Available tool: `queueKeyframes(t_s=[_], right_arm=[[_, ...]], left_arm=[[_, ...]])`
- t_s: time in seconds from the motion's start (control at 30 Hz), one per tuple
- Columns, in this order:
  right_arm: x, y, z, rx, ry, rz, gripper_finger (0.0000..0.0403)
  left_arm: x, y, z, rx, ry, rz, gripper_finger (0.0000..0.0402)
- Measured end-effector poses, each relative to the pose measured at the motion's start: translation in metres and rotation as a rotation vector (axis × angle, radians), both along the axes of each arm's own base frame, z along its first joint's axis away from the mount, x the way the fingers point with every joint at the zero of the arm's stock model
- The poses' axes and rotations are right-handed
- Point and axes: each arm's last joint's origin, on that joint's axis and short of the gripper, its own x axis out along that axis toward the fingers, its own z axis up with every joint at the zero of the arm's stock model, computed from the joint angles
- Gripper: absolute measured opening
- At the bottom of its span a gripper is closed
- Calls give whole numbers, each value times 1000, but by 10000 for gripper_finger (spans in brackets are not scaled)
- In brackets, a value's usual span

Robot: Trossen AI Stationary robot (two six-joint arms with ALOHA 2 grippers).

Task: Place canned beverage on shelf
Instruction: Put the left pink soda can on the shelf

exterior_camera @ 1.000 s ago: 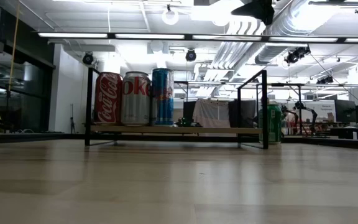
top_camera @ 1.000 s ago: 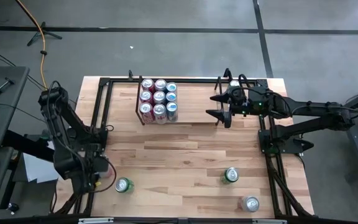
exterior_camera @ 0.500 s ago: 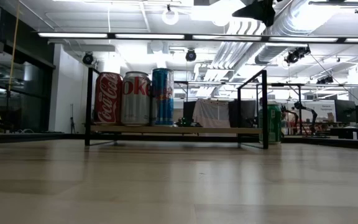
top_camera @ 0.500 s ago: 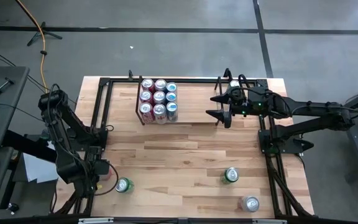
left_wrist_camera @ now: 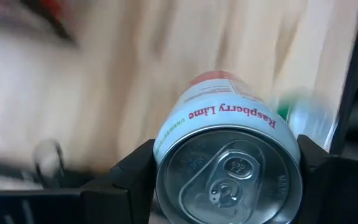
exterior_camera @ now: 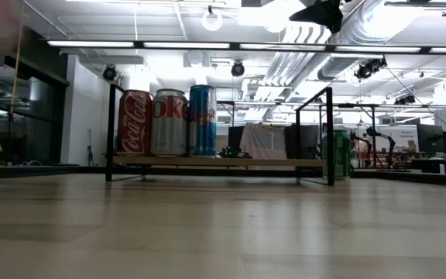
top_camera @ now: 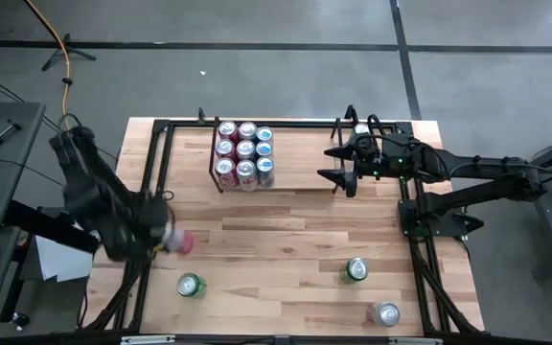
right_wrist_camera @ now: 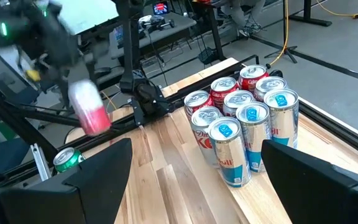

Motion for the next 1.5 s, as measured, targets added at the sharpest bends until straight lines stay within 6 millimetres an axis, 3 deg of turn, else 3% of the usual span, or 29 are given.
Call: queueKeyframes(t_s=[0.23,0.37,0.5,0.67,0.83,1.07,1.37,1.5], right_arm=[[1,0,1,64,-28,-5,344],[11,2,6,112,-112,61,344],[30,4,6,99,-192,193,344],[53,8,6,214,-277,403,344],[65,9,19,258,-249,478,344],[77,0,45,203,-5,452,344],[105,-9,63,19,280,518,344],[114,-10,73,-44,311,548,344]], left_arm=[[17,45,73,130,-519,193,183],[39,55,94,190,-704,207,183],[65,58,107,281,-790,84,183],[98,54,92,629,-611,-221,183],[135,42,68,931,-366,-579,183],[164,27,43,1239,-91,-951,183],[163,28,44,1273,-64,-914,183],[161,39,49,1180,-122,-601,184]])
